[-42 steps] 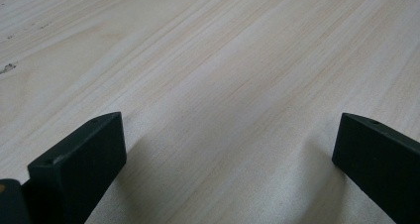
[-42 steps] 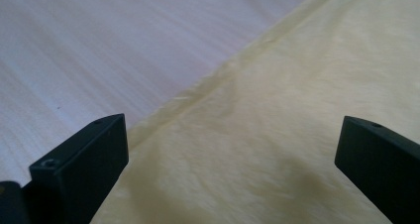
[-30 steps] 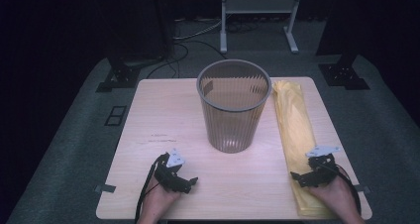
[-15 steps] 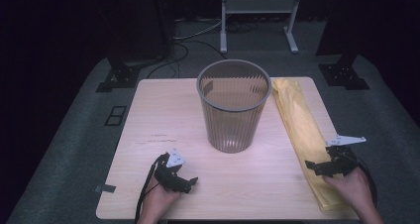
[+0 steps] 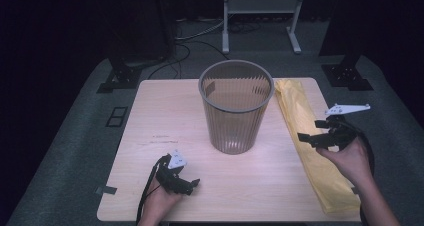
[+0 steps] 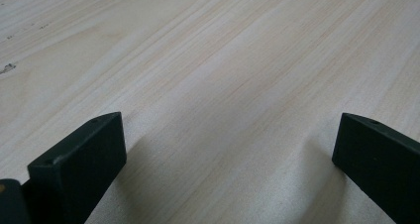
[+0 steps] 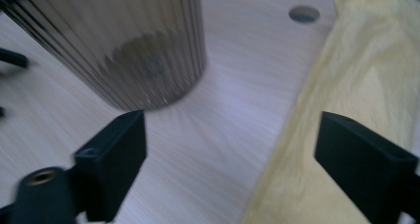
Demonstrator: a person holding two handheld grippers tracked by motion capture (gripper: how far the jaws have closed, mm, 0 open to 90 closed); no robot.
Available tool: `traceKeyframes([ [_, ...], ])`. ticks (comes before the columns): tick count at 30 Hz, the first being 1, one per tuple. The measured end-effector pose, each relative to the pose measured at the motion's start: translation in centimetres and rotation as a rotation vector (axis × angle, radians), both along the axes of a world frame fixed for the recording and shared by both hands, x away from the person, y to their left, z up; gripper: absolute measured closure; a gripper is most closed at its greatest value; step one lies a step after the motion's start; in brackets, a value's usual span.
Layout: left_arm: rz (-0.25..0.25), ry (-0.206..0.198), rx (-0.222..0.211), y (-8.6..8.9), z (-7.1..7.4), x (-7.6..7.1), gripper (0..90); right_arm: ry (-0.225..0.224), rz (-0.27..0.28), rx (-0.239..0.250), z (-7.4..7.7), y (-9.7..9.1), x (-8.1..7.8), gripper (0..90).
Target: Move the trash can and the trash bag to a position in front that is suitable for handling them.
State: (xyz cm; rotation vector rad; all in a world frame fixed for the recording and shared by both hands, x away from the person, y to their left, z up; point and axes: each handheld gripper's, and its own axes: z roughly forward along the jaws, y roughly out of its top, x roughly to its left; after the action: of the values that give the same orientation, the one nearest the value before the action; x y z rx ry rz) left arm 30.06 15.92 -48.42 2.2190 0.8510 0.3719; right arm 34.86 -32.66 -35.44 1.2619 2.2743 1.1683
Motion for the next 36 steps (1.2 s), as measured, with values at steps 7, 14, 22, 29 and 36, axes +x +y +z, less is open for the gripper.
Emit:
traceKeyframes([
  [7,0.0,-0.002,0.002,0.0,0.0,0.0,0.0,-0.076,0.016,-0.001,5.4,2.4,1.6,25.6],
  [14,0.0,-0.001,0.001,0.0,0.0,0.0,0.0,-0.107,0.022,0.016,8.4,4.3,3.1,31.0],
  [22,-0.001,0.0,0.003,0.0,0.0,0.0,0.0,-0.119,0.047,0.041,10.9,6.5,4.9,31.9],
  [29,0.0,-0.001,0.001,0.0,0.0,0.0,0.0,-0.106,0.058,0.018,11.6,8.5,6.5,35.0],
  [36,-0.001,-0.001,0.002,0.0,0.0,0.0,0.0,-0.056,0.053,-0.013,10.9,9.6,7.9,40.0],
])
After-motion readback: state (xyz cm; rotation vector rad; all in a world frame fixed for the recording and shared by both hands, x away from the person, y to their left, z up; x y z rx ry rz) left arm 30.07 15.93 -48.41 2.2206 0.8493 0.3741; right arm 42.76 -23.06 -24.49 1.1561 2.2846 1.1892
